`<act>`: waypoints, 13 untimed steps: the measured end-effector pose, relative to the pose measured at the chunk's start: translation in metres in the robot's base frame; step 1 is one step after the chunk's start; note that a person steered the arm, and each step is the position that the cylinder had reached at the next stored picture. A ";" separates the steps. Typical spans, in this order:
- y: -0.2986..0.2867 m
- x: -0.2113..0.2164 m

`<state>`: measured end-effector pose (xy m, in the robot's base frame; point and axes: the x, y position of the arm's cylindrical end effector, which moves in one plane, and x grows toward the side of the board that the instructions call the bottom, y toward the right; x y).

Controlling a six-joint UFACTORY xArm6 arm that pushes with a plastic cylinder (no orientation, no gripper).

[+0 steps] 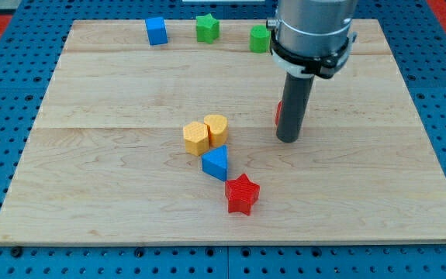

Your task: Push the red circle vertically above the yellow heart

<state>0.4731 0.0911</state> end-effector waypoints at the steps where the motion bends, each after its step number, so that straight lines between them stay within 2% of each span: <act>1: 0.006 -0.016; 3: 0.024 -0.097; 4: 0.079 -0.097; 5: 0.078 -0.137; 7: -0.027 -0.183; 9: -0.016 -0.223; 10: -0.004 -0.223; 11: 0.056 -0.179; 12: 0.055 -0.134; 13: -0.005 -0.137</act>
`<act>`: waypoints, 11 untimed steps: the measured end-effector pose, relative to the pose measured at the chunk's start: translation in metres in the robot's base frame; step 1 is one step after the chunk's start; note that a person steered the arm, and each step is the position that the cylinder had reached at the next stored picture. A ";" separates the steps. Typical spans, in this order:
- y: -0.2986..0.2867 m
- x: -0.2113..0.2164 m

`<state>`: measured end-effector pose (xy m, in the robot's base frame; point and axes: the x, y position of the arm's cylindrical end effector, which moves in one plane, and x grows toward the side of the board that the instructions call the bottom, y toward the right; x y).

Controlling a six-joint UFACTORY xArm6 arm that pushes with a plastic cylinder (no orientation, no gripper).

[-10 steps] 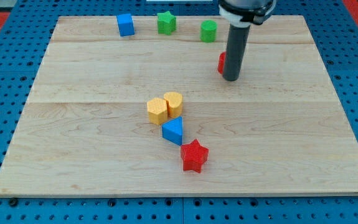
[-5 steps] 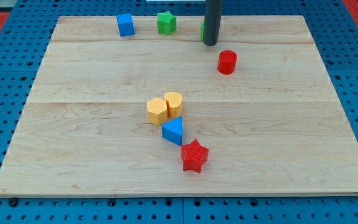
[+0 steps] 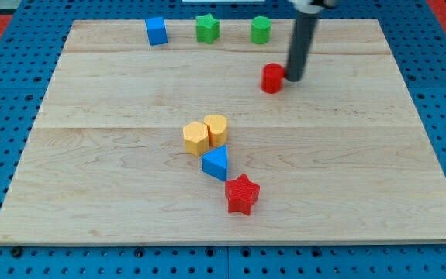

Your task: Push the red circle vertically above the yellow heart

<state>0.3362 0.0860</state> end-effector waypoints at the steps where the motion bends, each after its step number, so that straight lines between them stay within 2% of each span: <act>1: 0.011 0.019; 2: -0.017 0.042; 3: -0.052 -0.001; 4: -0.058 -0.023; 5: -0.014 -0.034; 6: -0.011 -0.069; 7: -0.038 -0.060; 9: -0.030 -0.051; 11: -0.067 -0.051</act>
<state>0.2855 0.0189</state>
